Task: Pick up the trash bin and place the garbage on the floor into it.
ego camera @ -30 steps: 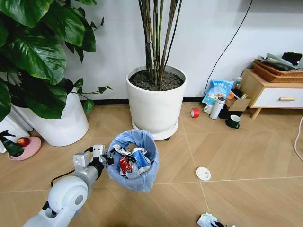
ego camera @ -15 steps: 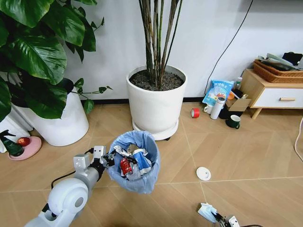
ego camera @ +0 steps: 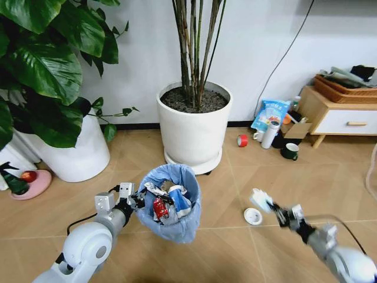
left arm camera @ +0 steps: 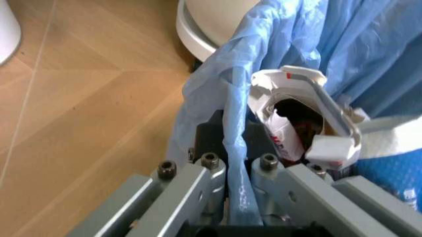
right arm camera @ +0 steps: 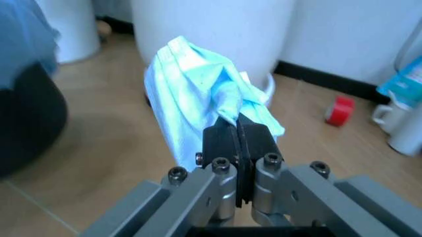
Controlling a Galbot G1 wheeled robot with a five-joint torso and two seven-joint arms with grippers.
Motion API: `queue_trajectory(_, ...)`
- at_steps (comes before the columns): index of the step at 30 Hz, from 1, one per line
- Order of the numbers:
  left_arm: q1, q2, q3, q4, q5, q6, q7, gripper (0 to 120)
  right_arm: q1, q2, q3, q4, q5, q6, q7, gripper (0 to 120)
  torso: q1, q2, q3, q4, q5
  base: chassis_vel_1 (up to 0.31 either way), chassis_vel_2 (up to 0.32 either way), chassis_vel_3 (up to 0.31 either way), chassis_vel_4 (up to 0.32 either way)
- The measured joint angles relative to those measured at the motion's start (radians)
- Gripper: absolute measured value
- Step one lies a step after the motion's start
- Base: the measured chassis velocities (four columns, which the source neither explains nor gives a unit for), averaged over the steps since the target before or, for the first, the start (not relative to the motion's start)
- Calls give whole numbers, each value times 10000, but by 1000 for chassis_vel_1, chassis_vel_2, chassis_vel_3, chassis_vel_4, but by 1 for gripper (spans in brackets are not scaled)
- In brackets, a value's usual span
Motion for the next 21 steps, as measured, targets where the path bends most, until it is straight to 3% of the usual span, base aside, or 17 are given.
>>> queue_trajectory(1, 30, 14, -46, -36, 1, -1, -1, 0, 54, -78, -93, 152, 62, -97, 26, 0, -1, 0, 0, -1, 39, 0, 0, 0, 0)
queue_trajectory(3, 58, 23, -78, -52, 1, -1, -1, 0, 91, -149, -157, 293, 97, -160, 41, 0, -1, 0, 0, -4, 38, 0, 0, 0, 0)
queue_trajectory(5, 90, 31, -95, -66, -25, 2, 1, 0, 142, -277, -225, 587, 160, -213, 52, 0, 0, 0, -1, -5, -4, 0, 0, 0, 0)
queue_trajectory(7, 88, 59, -113, -70, -29, 5, -3, 0, 169, -396, -289, 972, 271, -284, 67, 0, -1, 0, -1, -5, 37, 0, 0, 0, 0)
queue_trajectory(8, 88, 59, -113, -70, -29, 5, -3, 0, 169, -396, -289, 972, 271, -284, 67, 0, -1, 0, -1, -5, 37, 0, 0, 0, 0)
queue_trajectory(10, 43, 81, -83, -68, -41, 10, -4, 0, 270, -556, -348, 1600, 469, -507, 201, 0, -1, 0, -2, -4, 0, 0, 0, 0, 0)
queue_trajectory(12, 19, 92, -62, -62, -48, 14, -6, 0, 334, -636, -401, 1903, 572, -609, 289, 0, 0, 0, -1, -4, 7, 0, 0, 0, 0)
queue_trajectory(13, -20, 126, -25, -53, -59, 29, -17, 0, 455, -789, -531, 2394, 758, -765, 458, 0, -1, 0, -1, -3, 30, 0, 0, 0, 0)
queue_trajectory(16, -81, 198, 66, -23, -101, 64, -18, 0, 726, -1082, -820, 3094, 1150, -1057, 815, 0, -1, 0, -1, -4, 6, 0, 0, 0, 0)
queue_trajectory(19, -170, 308, 173, 16, -140, 101, -26, 0, 1177, -1396, -1333, 3673, 1622, -1367, 1173, 0, -1, 0, -1, -3, 22, 0, 0, 0, 0)
queue_trajectory(21, -251, 388, 255, 46, -201, 136, -40, 0, 1676, -1651, -1877, 3965, 1945, -1570, 1423, 0, -2, 0, -1, -3, 10, 0, 0, 0, 0)
